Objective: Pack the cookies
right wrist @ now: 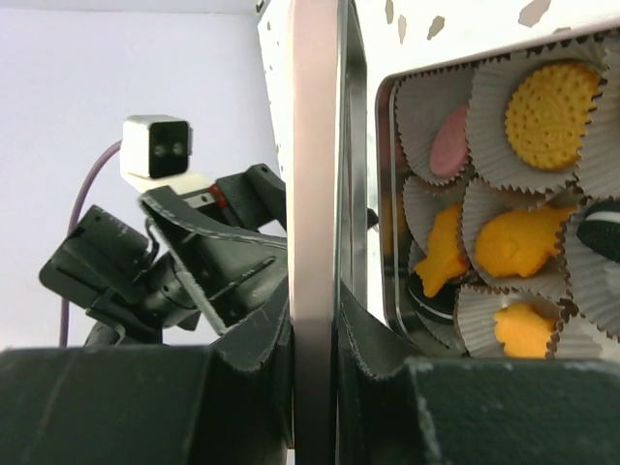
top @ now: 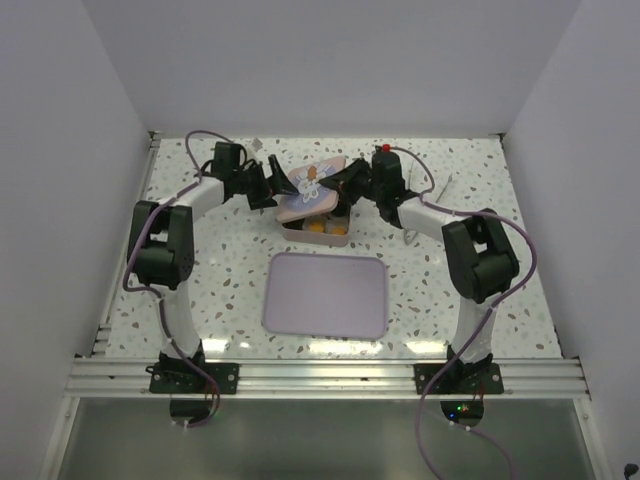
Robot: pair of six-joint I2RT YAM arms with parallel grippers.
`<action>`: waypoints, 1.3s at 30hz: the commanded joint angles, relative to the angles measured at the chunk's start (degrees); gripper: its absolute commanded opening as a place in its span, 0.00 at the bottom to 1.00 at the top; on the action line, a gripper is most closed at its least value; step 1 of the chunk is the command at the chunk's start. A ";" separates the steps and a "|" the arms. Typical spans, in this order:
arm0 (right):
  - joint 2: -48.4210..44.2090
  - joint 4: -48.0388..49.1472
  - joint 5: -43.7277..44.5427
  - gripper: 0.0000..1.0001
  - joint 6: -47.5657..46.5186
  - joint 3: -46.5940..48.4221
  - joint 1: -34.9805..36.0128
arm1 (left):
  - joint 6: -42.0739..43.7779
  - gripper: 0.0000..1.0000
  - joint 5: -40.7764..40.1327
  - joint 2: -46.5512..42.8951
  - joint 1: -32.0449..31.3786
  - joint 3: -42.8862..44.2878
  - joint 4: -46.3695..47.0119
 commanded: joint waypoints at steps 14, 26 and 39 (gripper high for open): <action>-3.36 -6.60 2.43 0.00 -8.85 -0.16 -0.26 | 4.79 0.99 -1.67 5.28 -3.33 5.25 -2.95; -7.04 -21.43 9.63 0.21 -12.80 0.80 -1.14 | 5.93 0.93 -6.24 5.01 -5.79 7.09 -6.63; -8.81 -34.81 14.82 0.53 -17.11 2.91 -2.02 | 6.55 0.91 -7.56 5.36 -7.20 8.32 -7.52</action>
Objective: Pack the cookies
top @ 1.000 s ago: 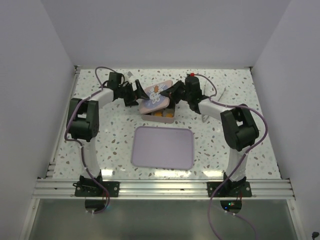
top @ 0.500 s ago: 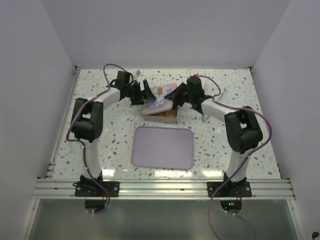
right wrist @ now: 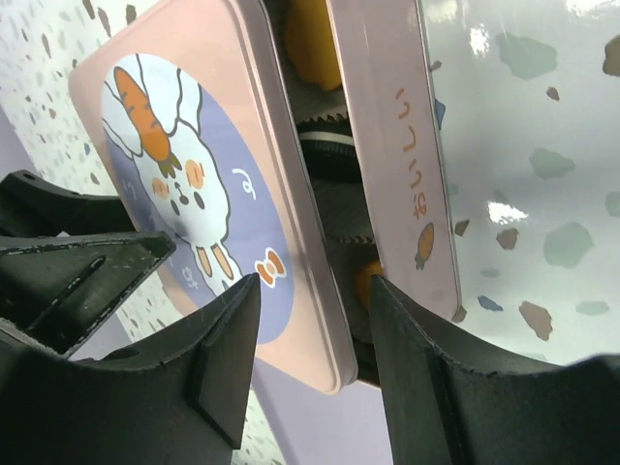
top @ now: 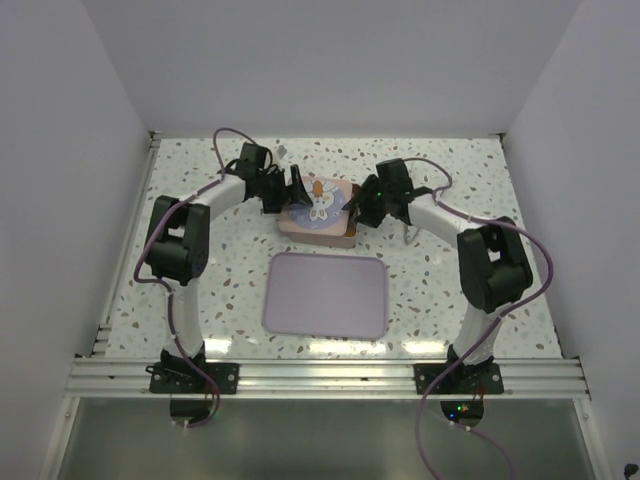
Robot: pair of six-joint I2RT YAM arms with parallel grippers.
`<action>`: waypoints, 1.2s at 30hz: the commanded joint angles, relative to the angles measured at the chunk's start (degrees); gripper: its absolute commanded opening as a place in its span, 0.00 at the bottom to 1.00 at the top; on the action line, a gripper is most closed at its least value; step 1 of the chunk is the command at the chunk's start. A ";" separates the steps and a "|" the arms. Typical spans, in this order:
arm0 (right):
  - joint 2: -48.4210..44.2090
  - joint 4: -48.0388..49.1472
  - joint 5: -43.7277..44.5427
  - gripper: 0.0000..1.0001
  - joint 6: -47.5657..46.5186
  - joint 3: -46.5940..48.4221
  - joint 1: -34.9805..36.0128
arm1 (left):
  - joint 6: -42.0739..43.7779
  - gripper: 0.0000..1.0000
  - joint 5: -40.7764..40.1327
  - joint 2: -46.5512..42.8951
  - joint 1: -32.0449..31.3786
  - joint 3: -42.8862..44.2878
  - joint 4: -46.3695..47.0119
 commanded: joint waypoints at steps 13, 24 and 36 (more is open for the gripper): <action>-10.00 -15.60 8.05 0.49 -8.60 3.58 -4.59 | 1.11 0.91 -1.29 1.12 -1.04 4.81 -1.51; -2.36 -16.78 6.57 0.27 -8.43 1.73 -7.67 | 0.05 0.91 -0.94 2.18 -1.12 5.78 -1.95; 7.93 -10.71 -0.03 0.30 -4.74 6.30 -3.28 | -1.62 0.90 -1.64 4.29 -1.56 9.82 -3.88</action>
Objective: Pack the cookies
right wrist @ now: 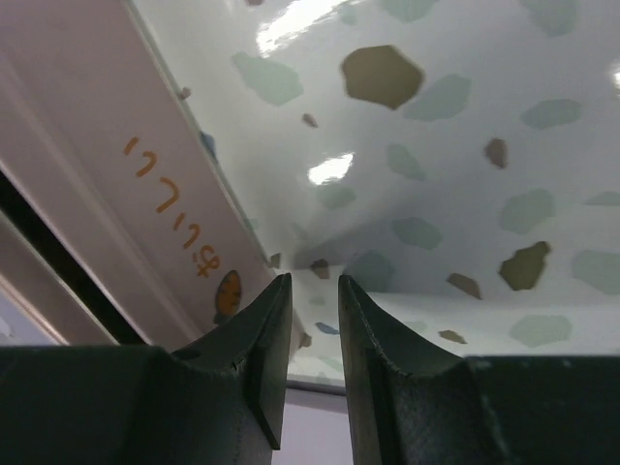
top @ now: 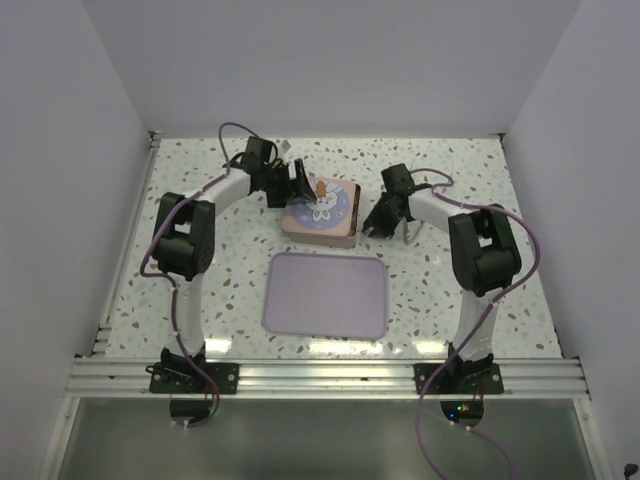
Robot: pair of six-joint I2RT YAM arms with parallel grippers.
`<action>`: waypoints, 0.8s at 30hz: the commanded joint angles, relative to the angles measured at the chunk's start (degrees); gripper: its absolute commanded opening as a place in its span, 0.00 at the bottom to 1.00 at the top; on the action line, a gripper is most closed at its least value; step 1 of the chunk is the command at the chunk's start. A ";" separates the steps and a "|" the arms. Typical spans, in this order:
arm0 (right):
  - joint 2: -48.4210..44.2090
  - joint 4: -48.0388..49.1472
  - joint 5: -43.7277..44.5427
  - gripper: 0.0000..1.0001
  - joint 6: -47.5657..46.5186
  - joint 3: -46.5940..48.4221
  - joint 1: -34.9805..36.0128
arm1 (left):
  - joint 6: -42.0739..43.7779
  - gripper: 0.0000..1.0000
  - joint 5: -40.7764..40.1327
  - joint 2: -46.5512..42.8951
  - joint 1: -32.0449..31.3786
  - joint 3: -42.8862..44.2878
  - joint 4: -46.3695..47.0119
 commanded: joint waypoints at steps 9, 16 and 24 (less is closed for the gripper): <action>2.41 5.41 -5.55 0.28 2.99 3.13 2.43 | -2.68 0.91 -3.38 4.02 -1.70 8.47 -4.89; 2.58 8.57 -7.67 0.28 4.92 1.46 2.43 | -2.85 0.91 -3.91 5.60 -3.37 11.64 -6.91; 3.02 9.54 -8.54 0.27 6.06 2.43 2.61 | -5.57 0.91 -5.93 6.83 -4.78 14.45 -10.51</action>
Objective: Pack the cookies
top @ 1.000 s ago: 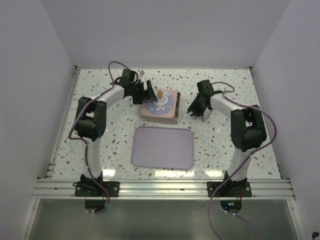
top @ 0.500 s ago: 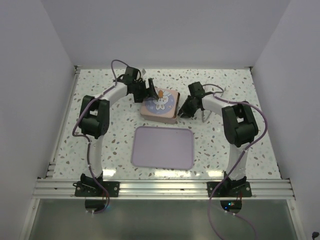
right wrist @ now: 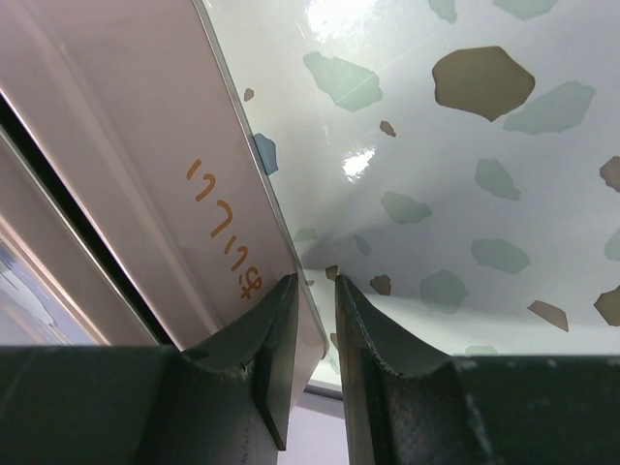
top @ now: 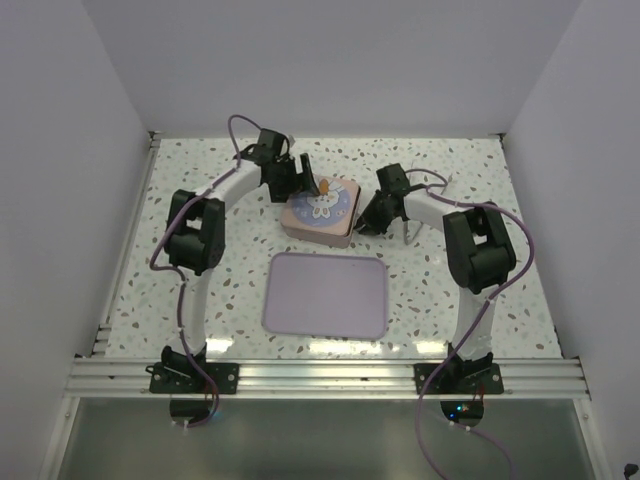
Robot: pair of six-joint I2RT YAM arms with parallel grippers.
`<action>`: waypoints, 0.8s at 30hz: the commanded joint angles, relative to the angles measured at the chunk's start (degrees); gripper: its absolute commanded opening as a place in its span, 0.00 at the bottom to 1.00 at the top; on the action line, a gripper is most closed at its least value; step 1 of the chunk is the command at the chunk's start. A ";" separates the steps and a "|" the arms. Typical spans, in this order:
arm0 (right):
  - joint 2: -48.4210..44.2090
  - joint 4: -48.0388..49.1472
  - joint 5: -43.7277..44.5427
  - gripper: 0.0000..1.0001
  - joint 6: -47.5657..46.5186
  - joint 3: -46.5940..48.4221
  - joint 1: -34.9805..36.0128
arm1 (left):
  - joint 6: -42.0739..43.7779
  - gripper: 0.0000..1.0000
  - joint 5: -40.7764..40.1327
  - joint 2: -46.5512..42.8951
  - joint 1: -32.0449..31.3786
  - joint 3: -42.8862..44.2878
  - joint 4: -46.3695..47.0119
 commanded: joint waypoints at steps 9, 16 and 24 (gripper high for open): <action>0.33 6.21 -4.81 0.27 3.03 0.35 0.82 | -3.72 0.93 2.79 1.00 -4.11 4.74 -3.02; -0.02 6.21 -5.07 0.27 3.03 0.52 0.82 | -6.70 0.96 3.67 0.47 -4.55 4.82 -1.79; -0.02 6.29 -5.43 0.27 3.03 0.88 0.91 | -6.71 1.00 3.76 0.47 -5.60 6.67 -2.67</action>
